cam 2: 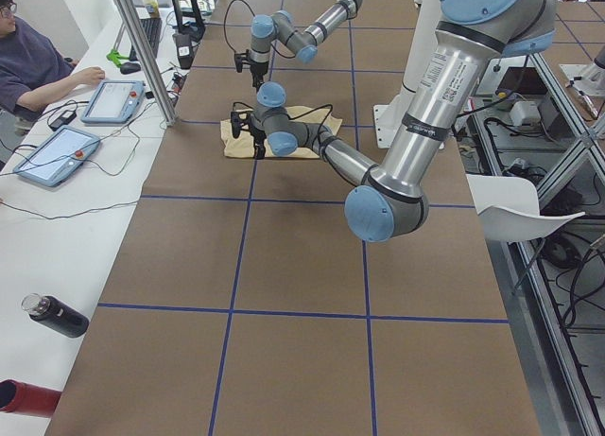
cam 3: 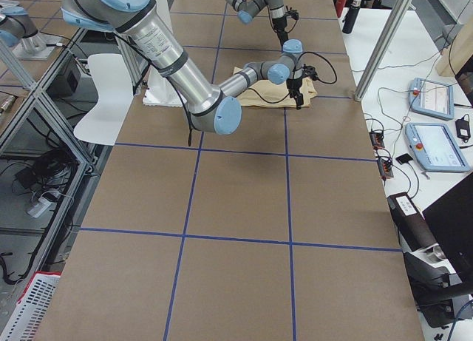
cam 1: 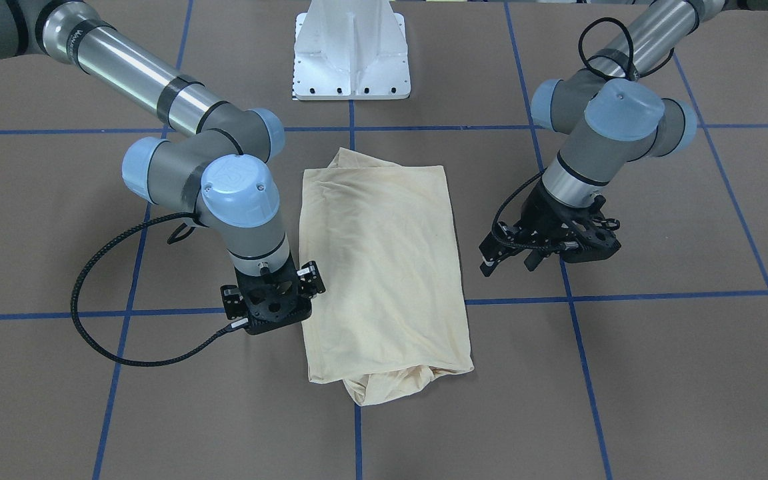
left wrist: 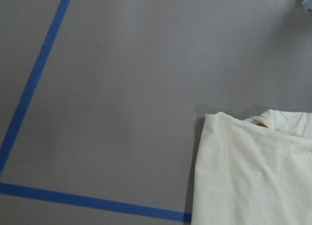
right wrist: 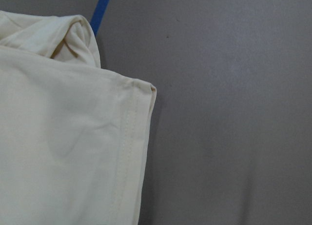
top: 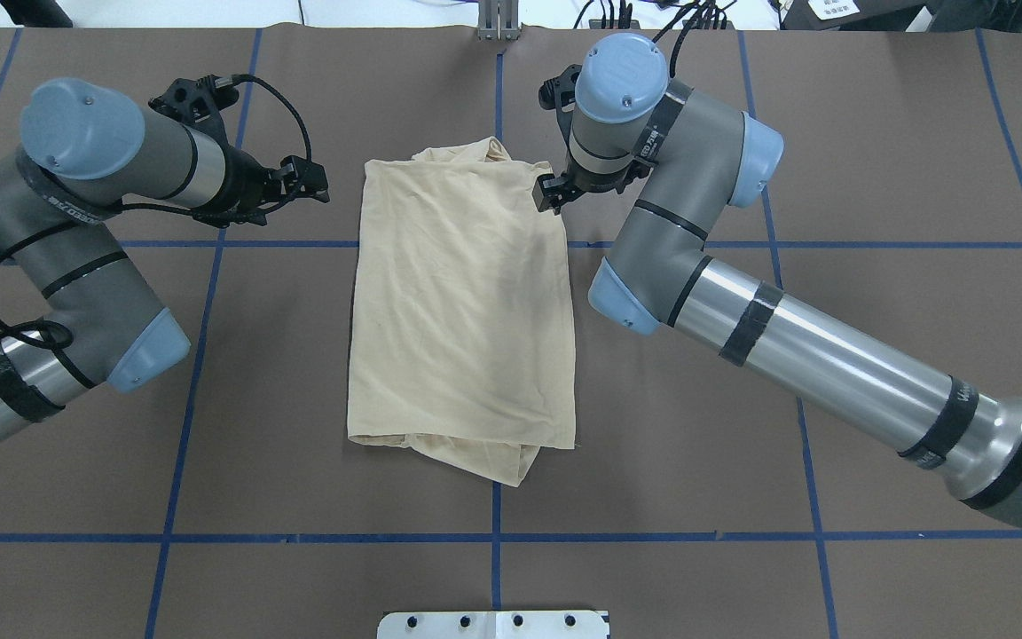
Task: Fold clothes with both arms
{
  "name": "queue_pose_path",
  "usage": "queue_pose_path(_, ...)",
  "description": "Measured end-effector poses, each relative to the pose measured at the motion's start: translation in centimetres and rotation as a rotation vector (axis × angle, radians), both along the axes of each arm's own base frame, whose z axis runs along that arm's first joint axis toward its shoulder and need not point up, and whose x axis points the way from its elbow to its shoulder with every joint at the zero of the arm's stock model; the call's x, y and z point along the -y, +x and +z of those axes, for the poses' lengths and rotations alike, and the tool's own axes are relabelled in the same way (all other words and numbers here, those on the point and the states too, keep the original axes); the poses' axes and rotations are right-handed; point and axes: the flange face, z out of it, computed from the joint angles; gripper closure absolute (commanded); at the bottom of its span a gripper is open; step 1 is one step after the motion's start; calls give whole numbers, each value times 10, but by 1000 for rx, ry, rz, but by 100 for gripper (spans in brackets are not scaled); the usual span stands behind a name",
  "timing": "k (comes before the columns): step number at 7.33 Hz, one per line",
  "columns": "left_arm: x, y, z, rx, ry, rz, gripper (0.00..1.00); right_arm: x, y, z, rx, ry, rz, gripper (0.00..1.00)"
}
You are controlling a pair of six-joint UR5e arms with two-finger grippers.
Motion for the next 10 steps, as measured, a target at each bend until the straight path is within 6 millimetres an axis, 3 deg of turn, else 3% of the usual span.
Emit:
queue_pose_path(2, -44, -7, -23, -115, -73, -1, 1, -38, 19, -1, 79, -74, 43, 0)
queue_pose_path(3, -68, -13, -19, -192, -103, -4, 1, -58, 25, -6, 117, -113, 65, 0)
queue_pose_path(5, -116, -7, 12, -287, -161, 11, 1, -101, 36, -19, 196, -200, 90, 0)
queue_pose_path(8, -186, 57, 40, -258, -231, 37, 5, -138, 40, -33, 252, -256, 96, 0)
queue_pose_path(10, -209, 80, 45, -245, -253, 66, 9, -145, 37, -35, 260, -269, 96, 0)
